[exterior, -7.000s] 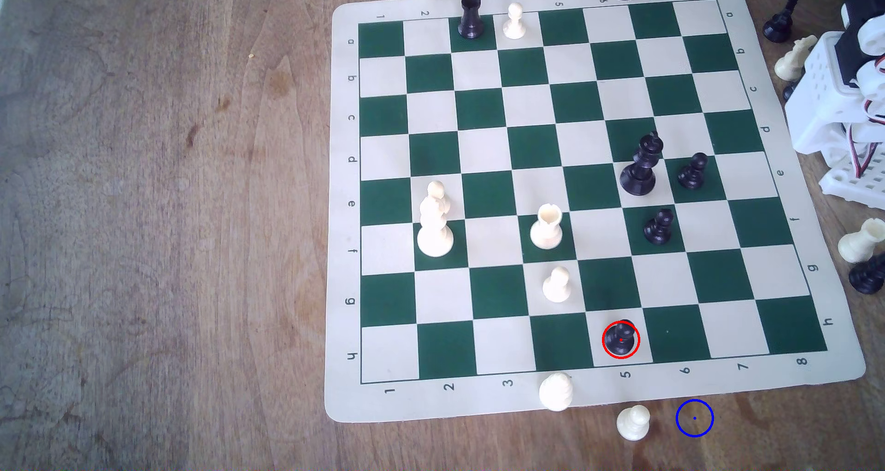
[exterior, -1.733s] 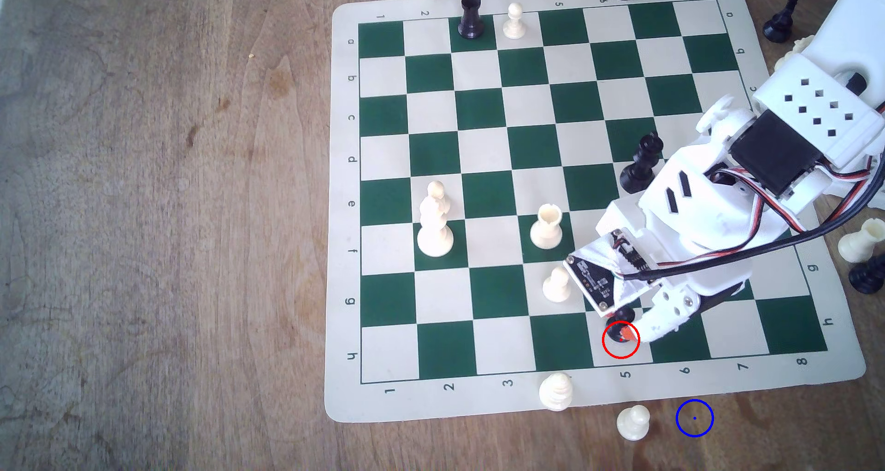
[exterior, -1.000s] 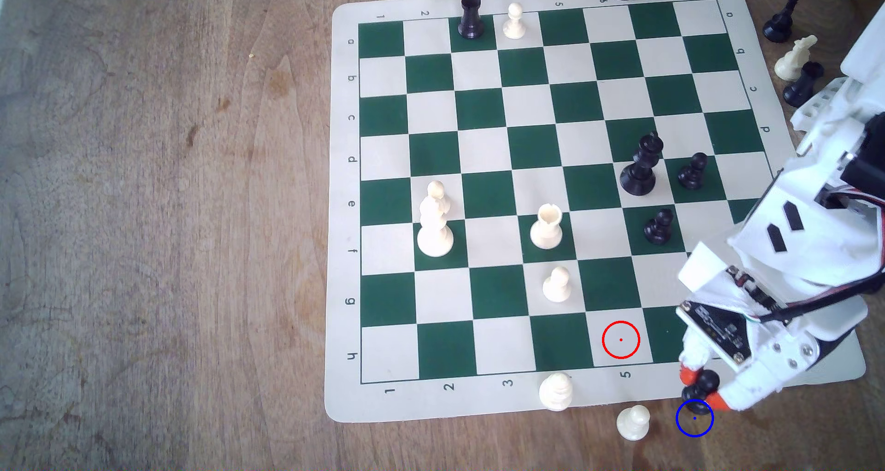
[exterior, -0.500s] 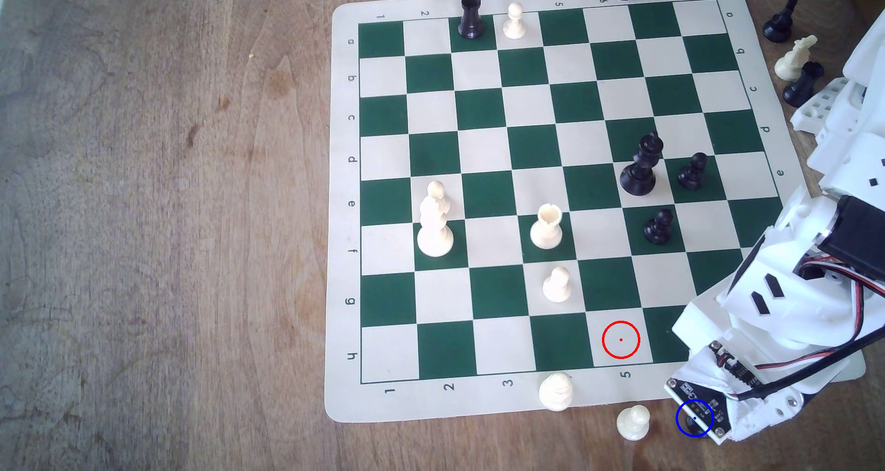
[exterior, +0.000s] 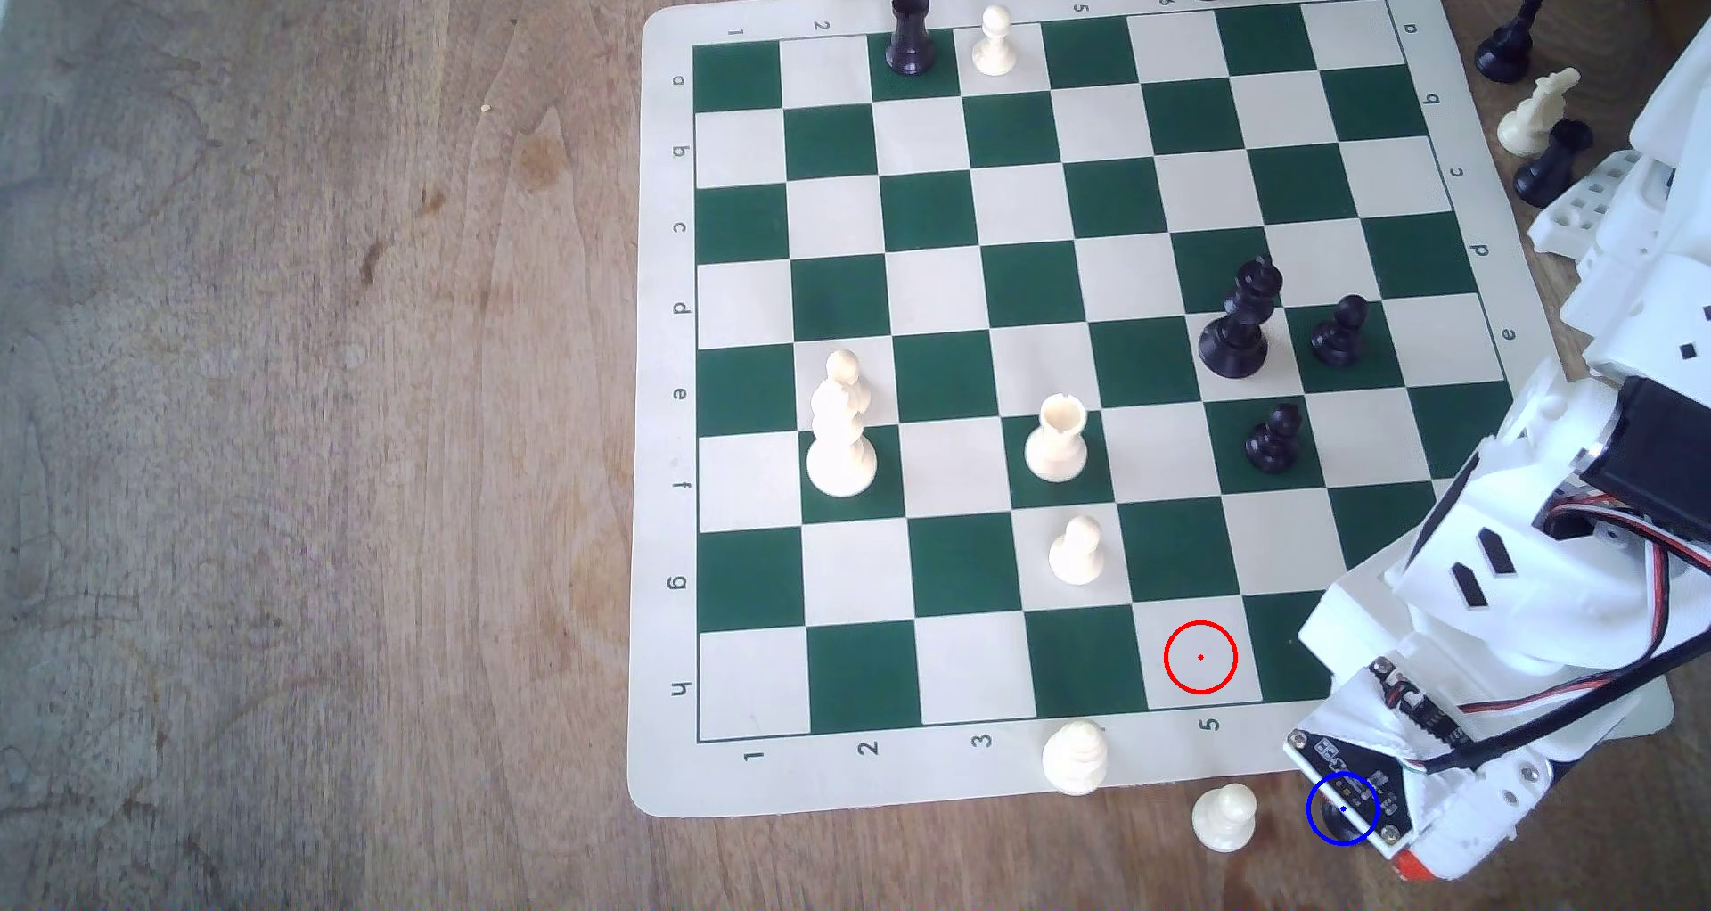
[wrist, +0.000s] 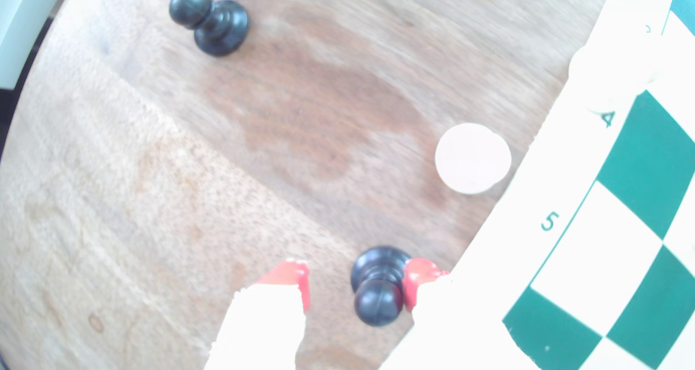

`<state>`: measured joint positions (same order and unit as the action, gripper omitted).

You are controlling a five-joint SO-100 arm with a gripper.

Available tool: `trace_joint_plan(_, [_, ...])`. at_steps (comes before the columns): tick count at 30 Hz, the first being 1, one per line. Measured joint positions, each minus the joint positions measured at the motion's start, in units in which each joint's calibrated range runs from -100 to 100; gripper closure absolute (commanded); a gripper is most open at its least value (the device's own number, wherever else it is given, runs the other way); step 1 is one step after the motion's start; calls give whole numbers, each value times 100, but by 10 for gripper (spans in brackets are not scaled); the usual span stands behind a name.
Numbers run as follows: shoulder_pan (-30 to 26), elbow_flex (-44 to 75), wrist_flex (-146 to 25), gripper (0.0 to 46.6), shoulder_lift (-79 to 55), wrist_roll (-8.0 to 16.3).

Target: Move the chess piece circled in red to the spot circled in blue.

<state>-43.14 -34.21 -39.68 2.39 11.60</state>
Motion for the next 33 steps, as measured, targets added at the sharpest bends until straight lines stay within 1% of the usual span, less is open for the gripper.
trace_joint_plan(3, [0, 0, -56, 286, 0, 0])
trace_joint_plan(10, [44, 0, -247, 279, 0, -68])
trace_joint_plan(13, [192, 0, -279, 287, 92, -68])
trace_joint_plan(16, [273, 0, -279, 284, 318, -78])
trace_joint_plan(19, [310, -253, -279, 283, 603, -78])
trace_joint_plan(22, [435, -434, -422, 283, 897, -88])
trace_joint_plan(26, [590, -606, -486, 270, 1274, -88])
trace_joint_plan(29, [789, -768, -486, 268, 1751, -186])
trace_joint_plan(31, [914, -804, -486, 277, 2003, -220])
trace_joint_plan(32, [988, -840, -486, 293, 2178, -239])
trace_joint_plan(33, [1254, -985, -462, 298, 2589, -303])
